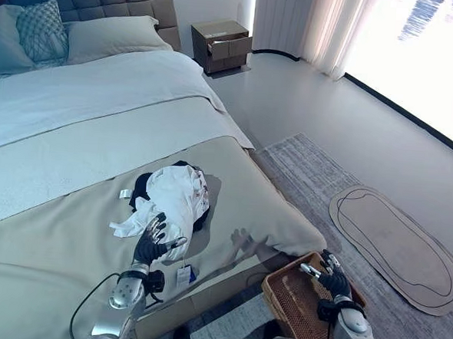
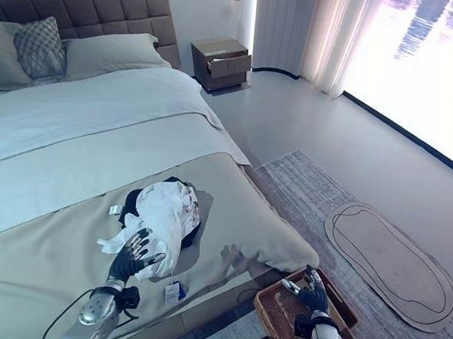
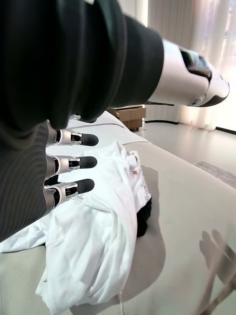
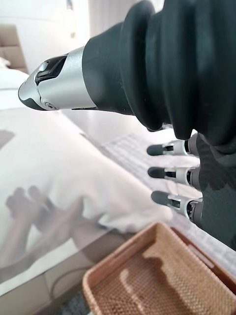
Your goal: Pick up clothes into the bucket
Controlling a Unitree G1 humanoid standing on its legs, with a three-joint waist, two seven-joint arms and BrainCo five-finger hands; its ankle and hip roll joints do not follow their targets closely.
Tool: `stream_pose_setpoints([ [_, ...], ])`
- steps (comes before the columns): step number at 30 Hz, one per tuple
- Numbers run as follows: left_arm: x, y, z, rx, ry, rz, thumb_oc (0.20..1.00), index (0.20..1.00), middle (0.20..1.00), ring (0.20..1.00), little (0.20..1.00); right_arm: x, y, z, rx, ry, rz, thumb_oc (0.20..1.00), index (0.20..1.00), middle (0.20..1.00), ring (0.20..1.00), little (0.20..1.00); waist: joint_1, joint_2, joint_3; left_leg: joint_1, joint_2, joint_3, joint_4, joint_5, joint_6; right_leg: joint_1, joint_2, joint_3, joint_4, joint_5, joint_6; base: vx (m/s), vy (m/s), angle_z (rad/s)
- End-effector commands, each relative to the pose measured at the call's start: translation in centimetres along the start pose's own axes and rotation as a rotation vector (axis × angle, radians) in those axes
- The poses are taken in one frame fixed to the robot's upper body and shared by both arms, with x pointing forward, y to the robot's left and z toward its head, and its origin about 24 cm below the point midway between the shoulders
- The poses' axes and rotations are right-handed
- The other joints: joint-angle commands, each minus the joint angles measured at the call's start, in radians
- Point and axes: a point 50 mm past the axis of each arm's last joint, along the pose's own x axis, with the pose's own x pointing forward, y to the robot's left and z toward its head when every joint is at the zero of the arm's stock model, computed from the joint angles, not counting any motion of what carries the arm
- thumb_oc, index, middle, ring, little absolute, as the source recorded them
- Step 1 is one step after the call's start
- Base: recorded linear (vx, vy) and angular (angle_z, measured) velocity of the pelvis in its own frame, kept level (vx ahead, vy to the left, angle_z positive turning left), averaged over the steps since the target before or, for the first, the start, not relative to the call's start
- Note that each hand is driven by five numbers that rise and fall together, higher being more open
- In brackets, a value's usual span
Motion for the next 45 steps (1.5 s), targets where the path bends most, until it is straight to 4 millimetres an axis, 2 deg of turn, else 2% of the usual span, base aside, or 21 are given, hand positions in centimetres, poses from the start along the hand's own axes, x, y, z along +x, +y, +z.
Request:
stream_pose_setpoints([
  [1,1.3,0.7,2.4,0.031,-0.110,0.013,1.000,1.000,1.000,1.000,1.000,1.2,1.3,3.9,0.037,-0.164,0.039,1.000,1.000,1.000,1.000,1.000,0.012,-0.047,0.044,0.037,0.009,0.018,0.002,-0.028,-0.020,0.007,-0.033,-0.030,0.008,0.007,0.023,0.00,0.000,0.00],
  [14,1.1,1.9,2.5,0.113,-0.115,0.052,1.000,1.000,1.000,1.000,1.000,1.1,0.8,3.7,-0.004,-0.155,0.051,1.000,1.000,1.000,1.000,1.000,0.028,-0.061,0.064,0.024,-0.007,0.008,0.020,-0.037,-0.014,0.004,-0.050,-0.029,0.008,0.014,0.028,0.00,0.000,0.00],
  [18,1.7,2.3,4.0,0.189,-0.181,0.071,1.000,1.000,1.000,1.000,1.000,1.3,0.3,4.4,-0.028,-0.184,0.048,1.000,1.000,1.000,1.000,1.000,0.029,-0.071,0.098,-0.052,-0.019,-0.004,0.123,-0.073,-0.010,-0.013,-0.070,-0.027,0.008,0.023,0.029,-0.05,0.007,-0.01],
  [22,2.2,2.3,5.3,0.270,-0.238,0.088,1.000,1.000,1.000,1.000,1.000,1.4,-0.1,5.2,-0.045,-0.217,0.035,1.000,1.000,1.000,1.000,1.000,0.022,-0.068,0.126,-0.092,-0.032,-0.008,0.141,-0.080,-0.005,-0.042,-0.086,-0.027,0.018,0.030,0.033,-0.07,0.040,0.03],
  [24,3.3,2.0,7.2,0.348,-0.316,0.116,1.000,1.000,1.000,1.000,1.000,1.8,-0.1,6.6,-0.050,-0.266,0.030,1.000,1.000,1.000,1.000,1.000,0.012,-0.065,0.166,-0.134,-0.044,-0.008,0.156,-0.080,0.000,-0.094,-0.107,-0.018,0.050,0.037,0.036,-0.26,0.103,0.04],
  [25,4.4,1.7,9.2,0.429,-0.397,0.142,1.000,1.000,1.000,1.000,1.000,2.2,0.4,8.1,-0.047,-0.318,0.039,1.000,1.000,1.000,1.000,1.000,0.003,-0.066,0.202,-0.187,-0.051,-0.007,0.181,-0.081,0.003,-0.160,-0.121,0.000,0.087,0.042,0.035,-0.26,0.091,0.03],
  [26,4.4,1.6,9.3,0.430,-0.399,0.143,1.000,1.000,1.000,1.000,1.000,2.3,0.4,8.2,-0.046,-0.320,0.038,1.000,1.000,1.000,1.000,1.000,0.004,-0.066,0.201,-0.192,-0.052,-0.006,0.184,-0.082,0.003,-0.165,-0.122,0.001,0.091,0.041,0.035,-0.30,0.091,0.01],
  [27,5.4,1.6,11.4,0.534,-0.473,0.172,1.000,1.000,1.000,1.000,1.000,2.4,0.7,9.4,-0.051,-0.368,0.052,1.000,1.000,1.000,1.000,1.000,-0.004,-0.071,0.240,-0.243,-0.054,-0.003,0.214,-0.085,0.006,-0.222,-0.130,0.019,0.121,0.045,0.032,-0.15,0.039,-0.03],
  [29,5.5,1.6,11.4,0.534,-0.475,0.173,1.000,1.000,1.000,1.000,1.000,2.4,0.7,9.5,-0.050,-0.369,0.051,1.000,1.000,1.000,1.000,1.000,-0.003,-0.071,0.238,-0.249,-0.054,-0.002,0.219,-0.087,0.007,-0.229,-0.131,0.021,0.125,0.044,0.032,-0.14,0.034,-0.02],
  [30,6.3,1.8,13.7,0.596,-0.555,0.242,1.000,1.000,1.000,1.000,1.000,2.5,1.1,10.6,-0.064,-0.411,0.067,1.000,1.000,1.000,1.000,1.000,-0.013,-0.080,0.271,-0.303,-0.057,0.006,0.254,-0.093,0.011,-0.295,-0.134,0.043,0.163,0.046,0.032,-0.18,0.024,0.02],
  [31,6.6,1.7,15.1,0.621,-0.603,0.280,1.000,1.000,1.000,1.000,1.000,2.5,1.1,11.1,-0.070,-0.432,0.070,1.000,1.000,1.000,1.000,1.000,-0.018,-0.085,0.285,-0.334,-0.053,0.009,0.272,-0.093,0.009,-0.323,-0.138,0.050,0.175,0.047,0.032,-0.18,0.024,-0.11],
  [32,6.7,1.7,15.2,0.621,-0.605,0.281,1.000,1.000,1.000,1.000,1.000,2.5,1.1,11.2,-0.070,-0.433,0.070,1.000,1.000,1.000,1.000,1.000,-0.018,-0.085,0.283,-0.342,-0.052,0.009,0.277,-0.095,0.010,-0.330,-0.139,0.051,0.178,0.047,0.031,-0.17,-0.021,-0.23],
  [33,7.5,1.5,18.0,0.679,-0.694,0.370,1.000,1.000,1.000,1.000,1.000,2.7,1.3,12.3,-0.073,-0.475,0.067,1.000,1.000,1.000,1.000,1.000,-0.032,-0.091,0.304,-0.423,-0.041,0.009,0.318,-0.097,0.008,-0.407,-0.141,0.060,0.206,0.044,0.031,-0.12,-0.015,-0.22],
  [34,7.5,1.5,18.1,0.679,-0.696,0.371,1.000,1.000,1.000,1.000,1.000,2.7,1.3,12.4,-0.072,-0.476,0.066,1.000,1.000,1.000,1.000,1.000,-0.032,-0.090,0.301,-0.431,-0.040,0.008,0.323,-0.098,0.008,-0.414,-0.141,0.061,0.210,0.043,0.030,-0.19,-0.032,-0.07],
  [35,7.9,1.3,20.0,0.705,-0.754,0.420,1.000,1.000,1.000,1.000,1.000,2.8,1.4,13.3,-0.069,-0.507,0.066,1.000,1.000,1.000,1.000,1.000,-0.041,-0.094,0.316,-0.482,-0.035,0.003,0.351,-0.102,0.006,-0.464,-0.143,0.066,0.231,0.040,0.029,-0.10,-0.024,0.01],
  [36,8.0,1.3,21.0,0.725,-0.779,0.450,1.000,1.000,1.000,1.000,1.000,2.8,1.5,13.9,-0.067,-0.526,0.067,1.000,1.000,1.000,1.000,1.000,-0.045,-0.095,0.321,-0.511,-0.030,0.001,0.369,-0.106,0.006,-0.493,-0.142,0.070,0.245,0.038,0.029,-0.09,-0.025,0.02],
  [37,8.1,1.3,21.1,0.725,-0.781,0.450,1.000,1.000,1.000,1.000,1.000,2.9,1.5,13.9,-0.067,-0.527,0.066,1.000,1.000,1.000,1.000,1.000,-0.043,-0.092,0.320,-0.517,-0.027,0.000,0.378,-0.114,0.005,-0.499,-0.140,0.071,0.252,0.032,0.029,-0.08,-0.011,-0.02],
  [38,8.2,1.2,23.1,0.754,-0.834,0.506,1.000,1.000,1.000,1.000,1.000,2.8,1.9,15.2,-0.073,-0.575,0.074,1.000,1.000,1.000,1.000,1.000,-0.054,-0.095,0.331,-0.573,-0.023,-0.001,0.405,-0.111,0.006,-0.556,-0.144,0.076,0.276,0.036,0.029,-0.04,-0.003,-0.01],
  [41,8.4,1.1,24.0,0.755,-0.856,0.529,1.000,1.000,1.000,1.000,1.000,2.9,2.0,15.8,-0.074,-0.595,0.073,1.000,1.000,1.000,1.000,1.000,-0.055,-0.093,0.330,-0.604,-0.014,-0.001,0.428,-0.122,0.004,-0.585,-0.142,0.079,0.291,0.028,0.029,-0.03,-0.007,-0.03],
  [42,8.5,1.0,25.7,0.761,-0.892,0.570,1.000,1.000,1.000,1.000,1.000,2.9,2.2,16.7,-0.070,-0.626,0.072,1.000,1.000,1.000,1.000,1.000,-0.063,-0.092,0.334,-0.649,-0.008,-0.004,0.450,-0.124,0.004,-0.632,-0.142,0.085,0.310,0.028,0.030,-0.03,-0.003,-0.07],
  [45,8.3,1.0,28.4,0.790,-0.960,0.635,1.000,1.000,1.000,1.000,1.000,2.8,2.4,17.9,-0.060,-0.673,0.069,1.000,1.000,1.000,1.000,1.000,-0.073,-0.090,0.339,-0.707,-0.003,-0.008,0.476,-0.130,0.005,-0.691,-0.143,0.087,0.333,0.025,0.031,-0.02,-0.004,-0.03],
])
